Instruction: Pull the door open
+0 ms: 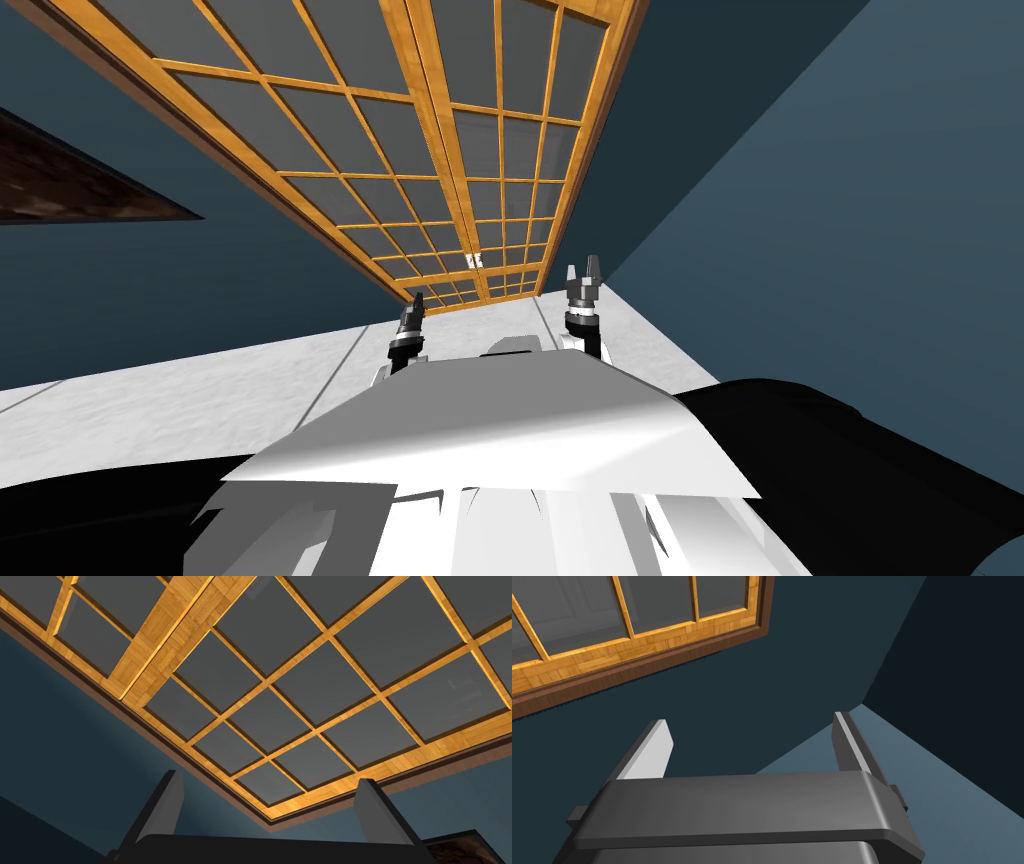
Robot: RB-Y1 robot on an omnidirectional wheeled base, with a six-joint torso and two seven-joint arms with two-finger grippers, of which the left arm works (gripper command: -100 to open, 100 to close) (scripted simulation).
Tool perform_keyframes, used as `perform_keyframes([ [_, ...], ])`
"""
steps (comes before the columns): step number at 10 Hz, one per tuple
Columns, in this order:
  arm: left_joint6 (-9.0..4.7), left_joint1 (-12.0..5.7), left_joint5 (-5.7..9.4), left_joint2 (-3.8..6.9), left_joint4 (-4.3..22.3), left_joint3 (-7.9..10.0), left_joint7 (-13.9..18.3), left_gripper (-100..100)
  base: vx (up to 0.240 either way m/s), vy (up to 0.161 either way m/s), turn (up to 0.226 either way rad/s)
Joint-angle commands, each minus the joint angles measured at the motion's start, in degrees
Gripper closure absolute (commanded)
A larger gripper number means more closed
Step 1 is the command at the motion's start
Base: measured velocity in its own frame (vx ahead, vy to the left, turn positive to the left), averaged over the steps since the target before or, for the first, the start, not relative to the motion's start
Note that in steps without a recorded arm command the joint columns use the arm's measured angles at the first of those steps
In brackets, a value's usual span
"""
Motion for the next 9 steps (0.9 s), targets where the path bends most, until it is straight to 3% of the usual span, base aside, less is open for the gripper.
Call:
perform_keyframes([
  [1, -0.87, -0.43, -0.45, 0.10, 1.90, 0.68, -2.06, -100, 0.108, 0.006, -0.024],
  [9, -4.22, -2.83, -2.69, 0.20, 11.06, 3.99, -11.65, -100, 0.102, -0.012, -0.030],
])
